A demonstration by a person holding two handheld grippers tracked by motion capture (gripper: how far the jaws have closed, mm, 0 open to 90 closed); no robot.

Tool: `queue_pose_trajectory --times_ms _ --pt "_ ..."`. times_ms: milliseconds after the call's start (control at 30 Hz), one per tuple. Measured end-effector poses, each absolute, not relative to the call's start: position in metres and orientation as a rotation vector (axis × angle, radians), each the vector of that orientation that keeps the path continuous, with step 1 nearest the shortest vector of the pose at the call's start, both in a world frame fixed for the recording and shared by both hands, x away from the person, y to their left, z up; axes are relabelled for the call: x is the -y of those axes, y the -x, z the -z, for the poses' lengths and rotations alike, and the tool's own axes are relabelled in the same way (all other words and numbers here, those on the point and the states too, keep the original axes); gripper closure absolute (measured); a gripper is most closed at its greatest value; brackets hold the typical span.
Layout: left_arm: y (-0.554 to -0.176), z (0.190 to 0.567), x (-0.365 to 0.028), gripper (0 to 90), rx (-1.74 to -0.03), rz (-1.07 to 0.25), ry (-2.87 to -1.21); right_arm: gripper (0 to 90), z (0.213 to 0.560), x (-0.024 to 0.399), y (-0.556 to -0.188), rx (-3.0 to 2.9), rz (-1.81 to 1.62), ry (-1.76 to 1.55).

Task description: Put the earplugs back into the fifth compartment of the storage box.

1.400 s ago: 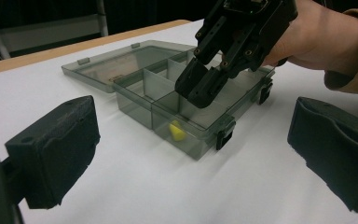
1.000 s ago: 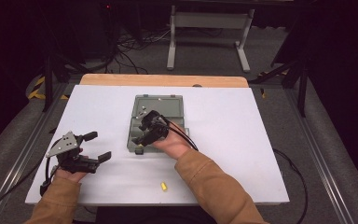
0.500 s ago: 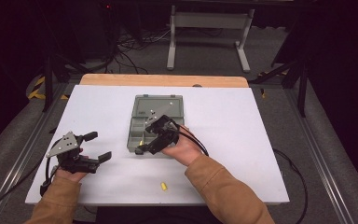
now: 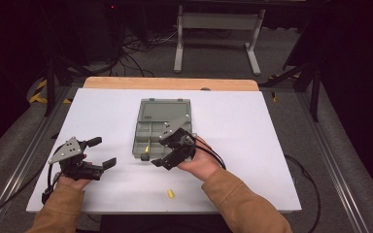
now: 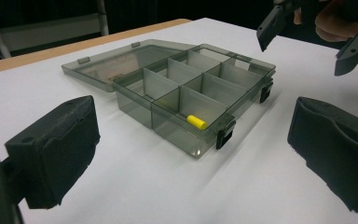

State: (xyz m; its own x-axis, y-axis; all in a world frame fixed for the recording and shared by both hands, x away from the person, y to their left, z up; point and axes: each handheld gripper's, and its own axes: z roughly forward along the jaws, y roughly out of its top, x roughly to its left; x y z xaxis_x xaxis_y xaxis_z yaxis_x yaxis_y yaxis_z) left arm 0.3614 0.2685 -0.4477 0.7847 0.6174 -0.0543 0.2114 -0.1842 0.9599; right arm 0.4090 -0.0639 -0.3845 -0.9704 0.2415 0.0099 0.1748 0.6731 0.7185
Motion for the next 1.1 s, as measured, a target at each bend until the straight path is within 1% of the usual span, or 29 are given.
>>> queue_pose_trajectory --times_ms 300,567,1100 --pt "-0.362 0.448 -0.268 2.7 -0.644 -0.418 -1.756 24.1 0.390 0.075 -0.399 -2.813 -1.154 -0.339" --pt "-0.362 0.448 -0.268 2.7 -0.645 -0.418 -1.756 25.1 0.396 0.077 -0.386 -2.816 -1.092 -0.304" --pt "-0.362 0.448 -0.268 2.7 -0.650 -0.413 -1.754 29.7 0.417 0.084 -0.377 -2.893 -1.034 -0.321"
